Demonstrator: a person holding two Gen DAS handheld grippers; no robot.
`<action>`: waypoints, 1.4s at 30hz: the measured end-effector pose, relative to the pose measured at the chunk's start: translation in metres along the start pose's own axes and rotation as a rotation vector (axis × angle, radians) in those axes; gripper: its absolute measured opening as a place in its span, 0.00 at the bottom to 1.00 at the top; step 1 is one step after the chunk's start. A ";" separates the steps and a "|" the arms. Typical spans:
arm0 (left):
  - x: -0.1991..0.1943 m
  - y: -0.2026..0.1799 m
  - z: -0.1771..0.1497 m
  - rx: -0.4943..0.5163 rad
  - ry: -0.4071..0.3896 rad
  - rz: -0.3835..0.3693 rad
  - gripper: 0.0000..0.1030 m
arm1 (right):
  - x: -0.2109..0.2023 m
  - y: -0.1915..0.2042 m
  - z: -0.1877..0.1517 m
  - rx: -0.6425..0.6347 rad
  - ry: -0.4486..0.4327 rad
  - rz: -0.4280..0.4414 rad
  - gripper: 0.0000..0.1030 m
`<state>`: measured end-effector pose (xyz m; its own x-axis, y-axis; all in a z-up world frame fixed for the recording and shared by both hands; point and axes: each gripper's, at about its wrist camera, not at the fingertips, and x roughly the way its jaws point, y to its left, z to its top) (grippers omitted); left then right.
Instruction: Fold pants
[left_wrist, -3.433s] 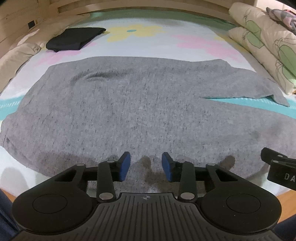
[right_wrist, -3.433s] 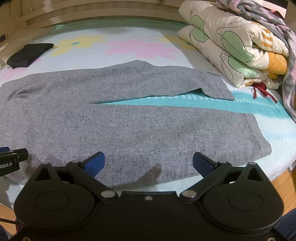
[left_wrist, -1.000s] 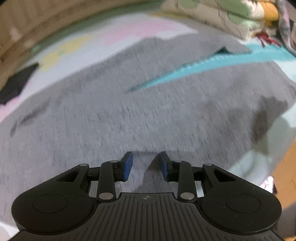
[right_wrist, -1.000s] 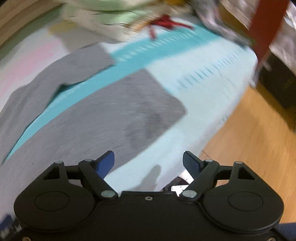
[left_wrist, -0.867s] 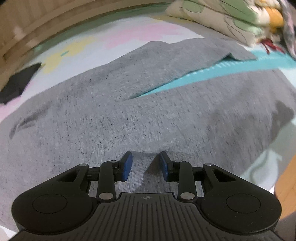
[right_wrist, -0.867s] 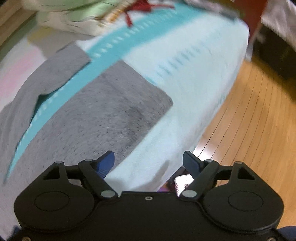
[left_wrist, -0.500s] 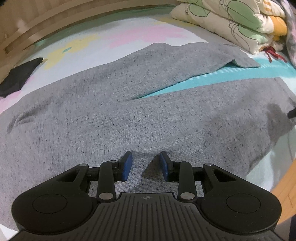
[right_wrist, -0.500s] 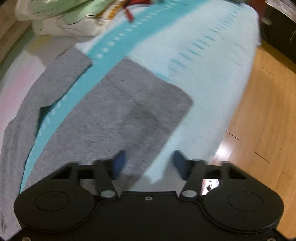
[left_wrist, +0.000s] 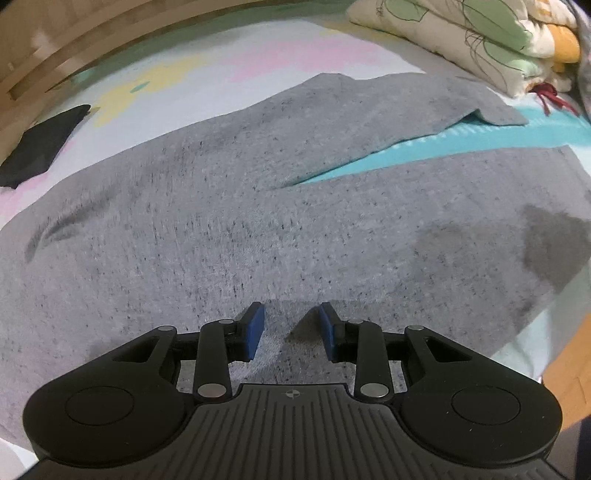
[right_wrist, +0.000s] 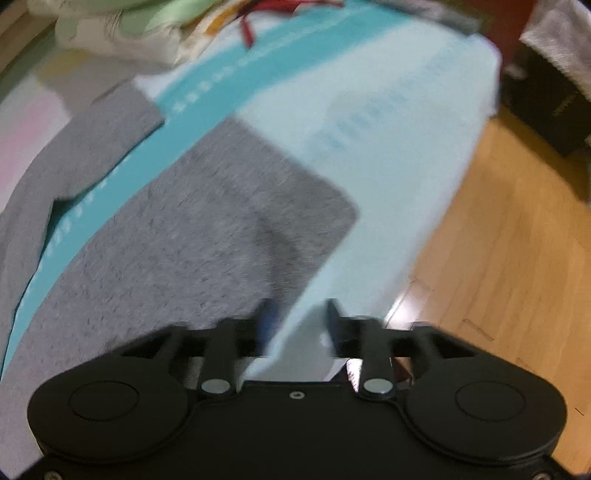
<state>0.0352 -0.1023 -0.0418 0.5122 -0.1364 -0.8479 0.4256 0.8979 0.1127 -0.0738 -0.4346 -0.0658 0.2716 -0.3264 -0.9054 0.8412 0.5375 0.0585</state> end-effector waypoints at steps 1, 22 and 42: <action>-0.004 0.002 0.004 -0.002 -0.009 0.001 0.30 | -0.009 0.002 0.001 -0.005 -0.033 -0.001 0.57; 0.059 0.086 0.087 -0.150 0.079 0.031 0.30 | -0.003 0.217 0.101 -0.211 -0.076 0.178 0.76; 0.065 0.096 0.087 -0.192 0.062 -0.018 0.30 | 0.050 0.259 0.110 -0.119 0.045 0.071 0.10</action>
<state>0.1746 -0.0621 -0.0412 0.4563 -0.1321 -0.8800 0.2813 0.9596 0.0018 0.2088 -0.3973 -0.0493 0.3052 -0.2507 -0.9187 0.7583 0.6475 0.0752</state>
